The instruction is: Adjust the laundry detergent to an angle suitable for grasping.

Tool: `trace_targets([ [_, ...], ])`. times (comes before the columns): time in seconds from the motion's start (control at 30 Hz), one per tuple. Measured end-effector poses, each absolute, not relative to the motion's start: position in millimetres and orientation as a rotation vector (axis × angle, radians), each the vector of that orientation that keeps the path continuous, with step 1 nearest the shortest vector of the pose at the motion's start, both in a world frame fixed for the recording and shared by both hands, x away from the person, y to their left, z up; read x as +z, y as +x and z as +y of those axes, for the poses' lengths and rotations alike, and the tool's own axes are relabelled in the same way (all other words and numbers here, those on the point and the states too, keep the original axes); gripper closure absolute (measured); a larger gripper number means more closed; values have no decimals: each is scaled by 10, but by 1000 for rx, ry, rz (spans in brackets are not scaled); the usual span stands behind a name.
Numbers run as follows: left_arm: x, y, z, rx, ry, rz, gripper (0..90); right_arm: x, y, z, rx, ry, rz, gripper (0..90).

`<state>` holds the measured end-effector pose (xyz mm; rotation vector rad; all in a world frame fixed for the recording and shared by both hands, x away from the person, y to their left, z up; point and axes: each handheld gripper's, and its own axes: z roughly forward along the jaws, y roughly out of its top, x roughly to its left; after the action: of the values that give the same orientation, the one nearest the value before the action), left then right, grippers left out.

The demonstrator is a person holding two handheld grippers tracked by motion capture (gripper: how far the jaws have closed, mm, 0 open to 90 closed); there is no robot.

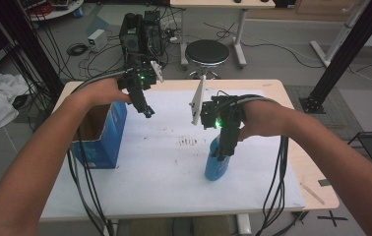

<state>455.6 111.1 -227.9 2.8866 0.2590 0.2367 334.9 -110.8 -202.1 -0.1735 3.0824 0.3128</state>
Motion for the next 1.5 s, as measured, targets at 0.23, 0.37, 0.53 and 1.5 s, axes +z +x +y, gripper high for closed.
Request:
trace_targets([
  [0.23, -2309, 4576, 1129, 230, 2870, 273, 24, -2020, 3356, -1110, 328, -173, 3080, 31],
  [0.37, -2282, 4609, 1140, 240, 2830, 296, 23, -2014, 3352, -1127, 336, -156, 3075, 32],
  [0.53, -2238, 4618, 1184, 267, 2729, 333, 24, -2007, 3350, -1156, 345, -160, 3071, 32],
  [1.5, -2752, 4432, 1328, 383, 2034, 612, 23, -1991, 3372, -1216, 367, -132, 3068, 32],
])
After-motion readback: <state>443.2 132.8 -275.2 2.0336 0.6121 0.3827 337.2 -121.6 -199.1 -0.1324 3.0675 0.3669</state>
